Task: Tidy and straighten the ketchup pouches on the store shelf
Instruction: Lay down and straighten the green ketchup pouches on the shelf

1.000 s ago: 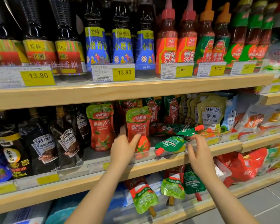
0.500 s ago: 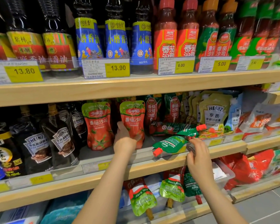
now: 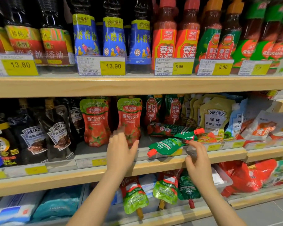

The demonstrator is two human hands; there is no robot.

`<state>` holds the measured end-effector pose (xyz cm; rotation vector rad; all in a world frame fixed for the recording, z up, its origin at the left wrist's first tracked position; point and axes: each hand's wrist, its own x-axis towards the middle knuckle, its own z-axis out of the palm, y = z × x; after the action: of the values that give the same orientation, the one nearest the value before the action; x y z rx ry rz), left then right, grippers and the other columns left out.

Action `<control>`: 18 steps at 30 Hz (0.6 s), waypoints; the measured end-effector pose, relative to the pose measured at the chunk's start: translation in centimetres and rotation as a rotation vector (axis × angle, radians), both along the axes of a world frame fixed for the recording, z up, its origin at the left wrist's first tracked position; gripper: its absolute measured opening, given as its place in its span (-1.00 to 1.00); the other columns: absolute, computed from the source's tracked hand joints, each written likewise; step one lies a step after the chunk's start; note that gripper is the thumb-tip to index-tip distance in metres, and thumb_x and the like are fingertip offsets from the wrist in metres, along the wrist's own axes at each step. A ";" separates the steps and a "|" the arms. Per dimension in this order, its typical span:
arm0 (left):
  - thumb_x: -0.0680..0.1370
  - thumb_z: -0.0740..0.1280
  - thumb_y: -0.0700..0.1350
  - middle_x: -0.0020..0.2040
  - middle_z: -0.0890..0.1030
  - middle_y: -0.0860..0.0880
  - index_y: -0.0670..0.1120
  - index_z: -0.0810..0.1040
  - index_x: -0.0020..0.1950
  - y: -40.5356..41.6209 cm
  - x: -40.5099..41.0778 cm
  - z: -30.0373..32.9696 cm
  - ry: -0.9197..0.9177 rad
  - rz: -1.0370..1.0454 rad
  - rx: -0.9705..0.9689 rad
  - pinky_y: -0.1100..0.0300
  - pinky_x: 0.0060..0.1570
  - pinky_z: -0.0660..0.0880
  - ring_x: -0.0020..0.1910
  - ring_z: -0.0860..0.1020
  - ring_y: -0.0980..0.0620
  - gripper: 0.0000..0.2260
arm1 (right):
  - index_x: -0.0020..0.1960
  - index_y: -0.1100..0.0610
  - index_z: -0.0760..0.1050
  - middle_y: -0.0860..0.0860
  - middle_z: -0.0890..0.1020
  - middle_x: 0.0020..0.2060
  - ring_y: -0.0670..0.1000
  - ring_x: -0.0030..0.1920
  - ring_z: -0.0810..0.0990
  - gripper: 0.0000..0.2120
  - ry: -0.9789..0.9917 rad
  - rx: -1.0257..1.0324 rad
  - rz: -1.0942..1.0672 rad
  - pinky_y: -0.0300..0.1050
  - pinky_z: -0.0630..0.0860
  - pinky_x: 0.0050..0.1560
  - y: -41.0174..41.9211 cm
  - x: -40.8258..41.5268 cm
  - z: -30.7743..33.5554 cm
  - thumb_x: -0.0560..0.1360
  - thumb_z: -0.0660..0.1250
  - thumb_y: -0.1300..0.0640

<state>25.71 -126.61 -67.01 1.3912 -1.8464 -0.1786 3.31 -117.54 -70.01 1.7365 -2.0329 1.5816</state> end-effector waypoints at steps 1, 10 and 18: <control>0.46 0.34 -0.02 0.01 0.49 -0.13 -0.18 0.39 0.15 1.2 0.0 -0.4 -0.015 -0.097 -0.041 0.04 -0.04 0.43 0.06 0.45 -0.13 -0.64 | 0.21 0.15 0.38 0.02 0.44 0.12 -0.28 0.08 0.36 -0.60 -0.032 -0.004 0.010 -0.57 0.20 0.07 0.6 -0.1 0.7 0.43 0.23 0.42; 0.50 0.27 -0.10 0.22 0.43 0.10 0.05 0.33 0.31 2.0 1.7 -1.7 0.025 -0.423 -0.070 0.17 0.11 0.41 0.22 0.40 0.13 -0.61 | 0.25 0.10 0.32 0.06 0.49 0.11 -0.28 -0.07 0.51 -0.65 -0.424 -0.014 -0.051 -0.36 0.41 -0.15 0.4 -0.7 3.5 0.50 0.27 0.24; 0.53 0.28 -0.10 0.16 0.46 0.12 0.03 0.38 0.28 2.0 1.7 -0.4 0.088 -0.522 -0.085 0.11 0.11 0.46 0.18 0.43 0.15 -0.68 | 0.05 0.13 0.49 0.06 0.56 -0.13 -0.09 -0.25 0.50 -0.78 -0.261 0.074 -0.066 -0.07 0.52 -0.15 -1.4 -1.2 6.1 0.44 0.30 0.35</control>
<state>27.40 -124.66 -67.42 0.8069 -2.0806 -0.4115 2.12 -118.97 -63.90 1.5357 -2.2639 1.8184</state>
